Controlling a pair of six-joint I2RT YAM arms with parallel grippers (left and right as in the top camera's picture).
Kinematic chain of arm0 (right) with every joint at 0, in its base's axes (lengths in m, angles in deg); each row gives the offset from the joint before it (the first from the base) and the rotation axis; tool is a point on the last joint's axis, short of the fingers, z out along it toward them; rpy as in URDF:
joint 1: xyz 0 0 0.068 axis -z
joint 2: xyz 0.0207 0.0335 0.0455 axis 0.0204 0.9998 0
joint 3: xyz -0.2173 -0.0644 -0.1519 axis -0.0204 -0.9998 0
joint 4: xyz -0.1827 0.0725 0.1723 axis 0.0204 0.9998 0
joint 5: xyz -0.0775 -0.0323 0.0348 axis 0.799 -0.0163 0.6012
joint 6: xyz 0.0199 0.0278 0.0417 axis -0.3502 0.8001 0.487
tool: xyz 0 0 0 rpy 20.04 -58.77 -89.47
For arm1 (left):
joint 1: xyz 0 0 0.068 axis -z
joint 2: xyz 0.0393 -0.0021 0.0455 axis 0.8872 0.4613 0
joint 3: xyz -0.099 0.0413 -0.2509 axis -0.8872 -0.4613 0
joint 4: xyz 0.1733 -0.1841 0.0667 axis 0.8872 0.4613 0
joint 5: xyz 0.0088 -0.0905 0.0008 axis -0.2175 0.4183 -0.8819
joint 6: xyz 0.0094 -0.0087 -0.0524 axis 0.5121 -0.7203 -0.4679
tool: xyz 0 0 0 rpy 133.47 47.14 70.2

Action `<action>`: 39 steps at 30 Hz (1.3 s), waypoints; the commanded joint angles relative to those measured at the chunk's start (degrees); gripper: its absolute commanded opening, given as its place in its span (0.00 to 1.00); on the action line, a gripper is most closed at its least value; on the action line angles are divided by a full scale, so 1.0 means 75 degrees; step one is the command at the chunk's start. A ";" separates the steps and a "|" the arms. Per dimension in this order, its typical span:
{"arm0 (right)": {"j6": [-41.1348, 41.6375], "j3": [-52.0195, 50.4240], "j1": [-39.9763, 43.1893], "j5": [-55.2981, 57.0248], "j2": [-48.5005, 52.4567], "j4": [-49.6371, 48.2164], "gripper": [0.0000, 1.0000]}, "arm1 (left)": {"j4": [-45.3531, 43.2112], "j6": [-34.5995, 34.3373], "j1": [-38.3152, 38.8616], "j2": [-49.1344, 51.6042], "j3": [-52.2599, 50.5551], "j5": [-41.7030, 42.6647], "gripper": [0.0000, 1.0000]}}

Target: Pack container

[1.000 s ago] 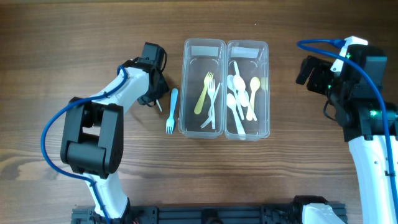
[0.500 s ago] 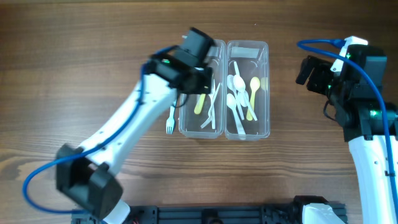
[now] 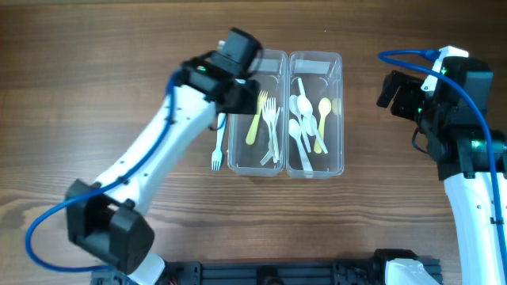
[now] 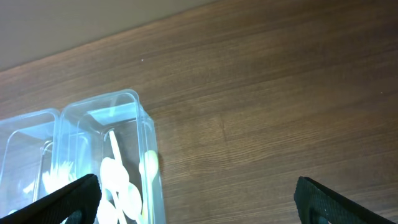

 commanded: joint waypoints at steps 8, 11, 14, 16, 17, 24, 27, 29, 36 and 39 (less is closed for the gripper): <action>-0.0064 0.0073 0.0012 -0.0114 0.0044 -0.0023 1.00 | -0.0694 0.1475 -0.1335 0.1513 -0.1533 0.0108 0.43; -0.0064 0.0073 0.0012 -0.0114 0.0044 -0.0023 1.00 | -0.0886 0.1906 -0.1329 0.2014 -0.1539 0.0766 0.43; -0.0064 0.0073 0.0012 -0.0114 0.0044 -0.0023 1.00 | -0.1055 0.2270 -0.1236 0.2183 -0.1571 0.1172 0.45; -0.0064 0.0073 0.0012 -0.0114 0.0044 -0.0023 1.00 | -0.1119 0.2352 -0.1134 0.2183 -0.1600 0.1174 0.48; -0.0064 0.0073 0.0012 -0.0114 0.0044 -0.0023 1.00 | -0.1145 0.2474 -0.1064 0.2183 -0.1623 0.1154 0.49; -0.0064 0.0073 0.0012 -0.0114 0.0044 -0.0023 1.00 | -0.2031 0.2326 -0.0985 0.2192 -0.2614 0.1142 0.53; -0.0064 0.0073 0.0012 -0.0114 0.0044 -0.0023 1.00 | -0.2060 0.2154 -0.0991 0.2192 -0.2696 0.1142 0.46; -0.0064 0.0073 0.0012 -0.0114 0.0044 -0.0023 1.00 | -0.2066 0.1993 -0.0991 0.2192 -0.2696 0.1142 0.35; -0.0064 0.0073 0.0012 -0.0114 0.0044 -0.0023 1.00 | -0.2049 0.1912 -0.0991 0.2189 -0.2696 0.1137 0.09; -0.0064 0.0073 0.0012 -0.0114 0.0044 -0.0023 1.00 | -0.1967 0.1585 -0.1017 0.2063 -0.2684 0.1049 0.11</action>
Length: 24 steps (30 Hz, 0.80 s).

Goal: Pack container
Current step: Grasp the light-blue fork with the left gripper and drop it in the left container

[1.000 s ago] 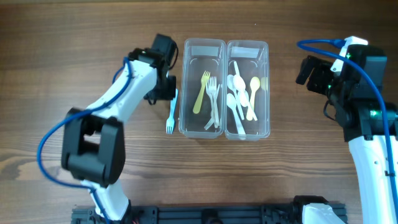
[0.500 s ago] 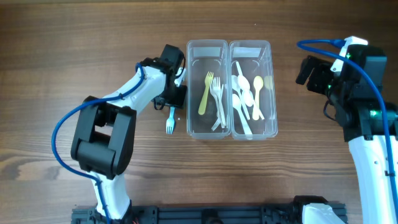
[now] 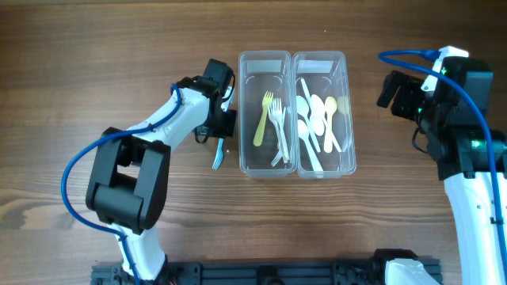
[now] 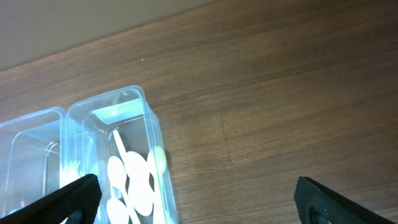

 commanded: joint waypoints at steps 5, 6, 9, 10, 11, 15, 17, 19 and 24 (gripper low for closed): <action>-0.0064 0.0073 0.0012 -0.0114 0.0044 -0.0026 1.00 | 0.1055 -0.0361 -0.0207 -0.0487 0.0370 0.0003 0.13; -0.0067 0.0073 0.0012 -0.0114 0.0044 -0.0026 1.00 | 0.1055 -0.0367 -0.0207 -0.0635 0.0370 0.0006 0.15; -0.0064 0.0073 0.0012 -0.0114 0.0044 -0.0026 1.00 | 0.1113 -0.0481 -0.0192 -0.0612 0.0318 0.0006 0.36; -0.0064 0.0073 0.0012 -0.0114 0.0044 -0.0026 1.00 | 0.1128 -0.0481 -0.0192 -0.0612 0.0294 0.0003 0.43; -0.0061 0.0073 0.0012 -0.0114 0.0044 -0.0026 1.00 | 0.1151 -0.0481 -0.0192 -0.0612 0.0294 0.0003 0.45; -0.0067 0.0073 0.0012 -0.0114 0.0044 -0.0026 1.00 | 0.1346 -0.0726 -0.0192 -0.0612 0.0111 -0.0032 0.44; -0.0064 0.0073 0.0012 -0.0114 0.0044 -0.0026 1.00 | 0.1186 -0.0694 -0.0181 -0.0609 -0.0160 -0.0230 0.43; -0.0064 0.0073 0.0012 -0.0114 0.0044 -0.0026 1.00 | 0.1035 -0.0641 -0.0178 -0.0609 -0.0393 -0.0230 0.41; -0.0067 0.0073 0.0012 -0.0114 0.0044 -0.0026 1.00 | 0.0565 -0.0233 -0.0125 -0.0609 -0.0959 -0.0329 0.33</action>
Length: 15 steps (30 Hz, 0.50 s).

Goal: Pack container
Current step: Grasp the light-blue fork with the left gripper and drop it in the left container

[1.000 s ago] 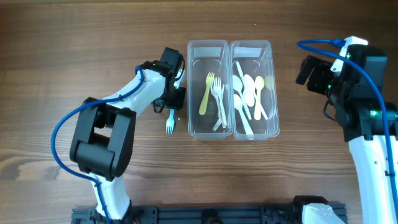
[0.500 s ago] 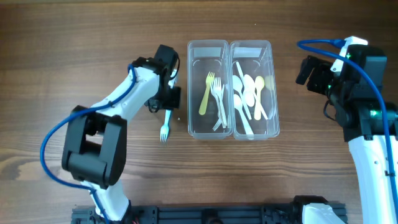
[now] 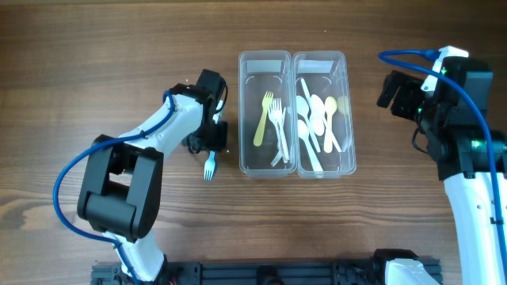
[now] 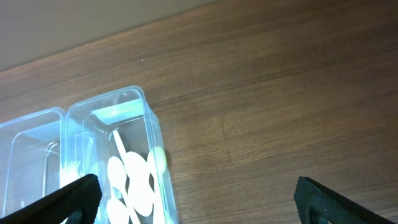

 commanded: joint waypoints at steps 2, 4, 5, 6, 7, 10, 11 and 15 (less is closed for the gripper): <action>-0.0067 0.0073 0.0012 -0.0114 0.0044 -0.0020 1.00 | -0.0312 0.0373 0.0079 -0.0117 -0.0402 -0.0254 0.32; -0.0067 0.0073 0.0012 -0.0114 0.0044 -0.0020 1.00 | -0.0600 0.0484 0.0152 -0.0117 -0.0656 -0.0309 0.29; -0.0064 0.0073 0.0012 -0.0114 0.0044 -0.0020 1.00 | -0.0694 0.0481 0.0210 -0.0096 -0.0766 -0.0370 0.29; -0.0064 0.0073 0.0012 -0.0114 0.0044 -0.0020 0.99 | -0.0720 0.0481 0.0268 -0.0073 -0.0822 -0.0466 0.29; -0.0064 0.0073 0.0012 -0.0114 0.0044 -0.0020 1.00 | -0.0723 0.0478 0.0353 -0.0017 -0.0874 -0.0659 0.29; -0.0064 0.0073 0.0012 -0.0114 0.0044 -0.0020 1.00 | -0.0799 0.0443 0.0495 0.0087 -0.0903 -0.0702 0.27; -0.0067 0.0073 0.0012 -0.0114 0.0044 -0.0020 1.00 | -0.0825 0.0423 0.0495 0.0087 -0.0903 -0.0705 0.25; -0.0067 0.0073 0.0012 -0.0114 0.0044 -0.0020 1.00 | -0.0892 0.0213 0.0493 0.0085 -0.0903 -0.0682 0.21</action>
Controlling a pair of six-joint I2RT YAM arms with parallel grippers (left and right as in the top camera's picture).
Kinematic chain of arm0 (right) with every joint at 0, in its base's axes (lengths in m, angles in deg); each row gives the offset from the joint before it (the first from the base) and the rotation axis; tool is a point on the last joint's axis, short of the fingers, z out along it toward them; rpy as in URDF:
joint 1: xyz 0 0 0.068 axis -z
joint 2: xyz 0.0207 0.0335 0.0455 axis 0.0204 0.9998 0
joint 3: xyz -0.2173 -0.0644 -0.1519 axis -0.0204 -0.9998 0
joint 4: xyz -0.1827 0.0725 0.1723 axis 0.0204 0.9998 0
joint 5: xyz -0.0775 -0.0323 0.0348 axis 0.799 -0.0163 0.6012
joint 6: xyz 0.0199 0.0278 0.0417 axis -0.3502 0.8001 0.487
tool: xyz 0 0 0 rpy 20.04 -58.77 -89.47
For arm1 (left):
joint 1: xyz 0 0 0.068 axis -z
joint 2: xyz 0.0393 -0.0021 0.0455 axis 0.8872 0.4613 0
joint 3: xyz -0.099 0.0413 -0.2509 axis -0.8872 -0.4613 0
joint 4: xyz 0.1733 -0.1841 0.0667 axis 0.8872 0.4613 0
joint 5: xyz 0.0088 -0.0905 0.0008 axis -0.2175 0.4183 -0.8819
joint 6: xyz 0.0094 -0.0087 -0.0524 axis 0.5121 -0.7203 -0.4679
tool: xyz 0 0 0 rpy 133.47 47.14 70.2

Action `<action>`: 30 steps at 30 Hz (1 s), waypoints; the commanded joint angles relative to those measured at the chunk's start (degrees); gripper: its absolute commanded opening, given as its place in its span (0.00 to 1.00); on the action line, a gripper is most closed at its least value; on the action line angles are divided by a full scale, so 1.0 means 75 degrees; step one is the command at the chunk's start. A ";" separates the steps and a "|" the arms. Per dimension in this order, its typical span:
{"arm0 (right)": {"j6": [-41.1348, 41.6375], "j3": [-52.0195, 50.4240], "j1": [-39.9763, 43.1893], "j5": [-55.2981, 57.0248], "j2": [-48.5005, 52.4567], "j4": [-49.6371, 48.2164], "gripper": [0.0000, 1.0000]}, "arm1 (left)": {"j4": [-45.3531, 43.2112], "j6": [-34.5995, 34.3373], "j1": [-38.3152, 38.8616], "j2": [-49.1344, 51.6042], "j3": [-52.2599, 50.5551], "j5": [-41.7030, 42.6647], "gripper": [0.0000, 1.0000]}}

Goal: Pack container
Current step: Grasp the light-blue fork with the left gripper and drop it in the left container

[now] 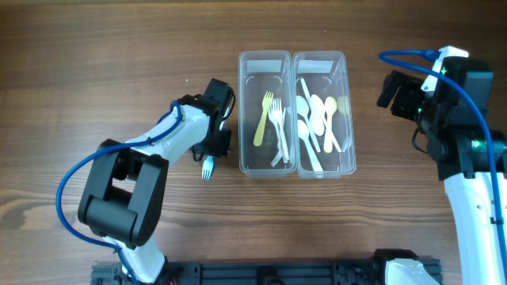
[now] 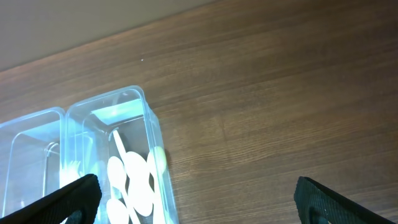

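Two clear bins stand side by side mid-table: the left bin (image 1: 264,57) holds yellow and white forks (image 1: 273,127), the right bin (image 1: 320,57) holds white and yellow spoons (image 1: 317,119). A light-blue fork (image 1: 207,168) lies just left of the bins, its handle running up under my left gripper (image 1: 215,146), which looks shut on it; the fingers are hidden beneath the wrist. My right gripper (image 2: 199,202) hangs open at the far right, above bare wood. In its view the spoon bin (image 2: 149,124) sits lower left.
Dark wooden table (image 1: 95,71) all round. My left arm (image 1: 150,150) slants across the left half, its base at the front edge. My right arm (image 1: 467,158) stands at the right edge with a blue cable.
My left gripper has shifted slightly right, closer to the fork bin's left wall. The blue fork's head stays in about the same spot. The right arm is unchanged.
First my left wrist was over the fork bin's back left corner, the blue fork lying along its left wall. Then the bins stood a little farther right and the gripper was on the fork's handle. After that the fork sat lower and farther left under the gripper, where it remains.
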 commanded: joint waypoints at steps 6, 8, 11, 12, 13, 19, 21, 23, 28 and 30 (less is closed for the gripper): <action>-0.0067 0.0073 0.0012 -0.0114 0.0044 -0.0023 1.00 | -0.0122 -0.0122 0.0070 0.0265 -0.0294 0.0184 0.15; -0.0064 0.0073 0.0012 -0.0114 0.0044 -0.0023 1.00 | 0.0289 -0.0119 0.0061 0.0187 -0.0009 0.0140 0.16; -0.0064 0.0073 0.0012 -0.0114 0.0044 -0.0023 1.00 | 0.1256 -0.0122 -0.0023 -0.0009 0.0970 0.0122 0.16; -0.0067 0.0073 0.0012 -0.0114 0.0044 -0.0023 1.00 | 0.1632 -0.0213 -0.0038 -0.0119 0.1492 0.0119 0.16; -0.0064 0.0073 0.0012 -0.0114 0.0044 -0.0023 1.00 | 0.1888 -0.0329 -0.0035 -0.0224 0.1909 0.0125 0.16; -0.0067 0.0073 0.0012 -0.0114 0.0044 -0.0023 1.00 | 0.2343 -0.1547 -0.0015 -0.0935 0.3334 0.0676 0.09; -0.0064 0.0073 0.0012 -0.0114 0.0044 -0.0023 1.00 | 0.1920 -0.1923 0.0119 -0.1271 0.3404 0.0708 0.07; -0.0067 0.0073 0.0012 -0.0114 0.0044 -0.0023 1.00 | 0.1515 -0.2098 0.0481 -0.1393 0.3404 0.0857 0.07; -0.0061 0.0073 0.0012 -0.0114 0.0044 -0.0023 1.00 | 0.0959 -0.2559 0.1623 -0.0772 0.3398 0.0321 0.08; -0.0067 0.0073 0.0012 -0.0114 0.0044 -0.0023 1.00 | 0.0871 -0.2672 0.1673 -0.0254 0.3398 0.0329 0.09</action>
